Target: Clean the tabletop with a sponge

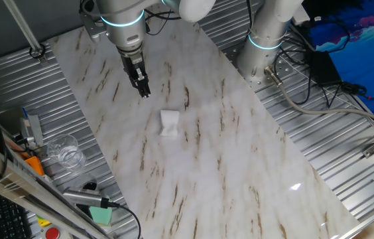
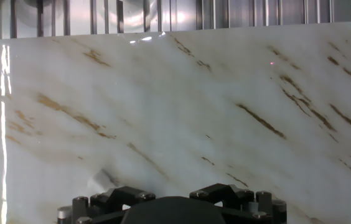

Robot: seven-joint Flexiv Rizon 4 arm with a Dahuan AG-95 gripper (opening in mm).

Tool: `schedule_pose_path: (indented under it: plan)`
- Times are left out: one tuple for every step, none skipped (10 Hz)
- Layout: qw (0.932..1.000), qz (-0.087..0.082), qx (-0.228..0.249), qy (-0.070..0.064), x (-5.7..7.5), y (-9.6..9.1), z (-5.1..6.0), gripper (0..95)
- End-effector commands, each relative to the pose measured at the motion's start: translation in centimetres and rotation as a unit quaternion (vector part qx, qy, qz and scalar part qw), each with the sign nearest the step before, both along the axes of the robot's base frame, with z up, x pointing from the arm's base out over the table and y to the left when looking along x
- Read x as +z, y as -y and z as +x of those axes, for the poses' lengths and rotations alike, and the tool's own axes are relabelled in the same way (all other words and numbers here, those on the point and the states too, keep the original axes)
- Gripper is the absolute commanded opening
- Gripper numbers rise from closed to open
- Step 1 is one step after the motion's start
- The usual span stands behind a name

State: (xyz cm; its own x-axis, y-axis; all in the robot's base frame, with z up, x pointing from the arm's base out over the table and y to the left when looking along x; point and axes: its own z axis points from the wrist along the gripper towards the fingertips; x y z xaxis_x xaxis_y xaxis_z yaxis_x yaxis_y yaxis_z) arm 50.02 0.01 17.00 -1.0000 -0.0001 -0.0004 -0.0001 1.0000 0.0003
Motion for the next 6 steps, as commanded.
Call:
schedule_pose_path:
  plan:
    - [0.9999, 0.008, 0.008, 0.011, 0.00, 0.01, -0.02, 0.0]
    - [0.9999, 0.005, 0.008, 0.011, 0.00, 0.01, -0.02, 0.0]
    - [0.9999, 0.005, 0.008, 0.010, 0.00, 0.01, -0.02, 0.0]
    - [0.9999, 0.005, 0.008, 0.010, 0.00, 0.01, -0.02, 0.0]
    - [0.9999, 0.005, 0.008, 0.010, 0.00, 0.01, -0.02, 0.0]
    - [0.9999, 0.005, 0.008, 0.010, 0.00, 0.01, -0.02, 0.0]
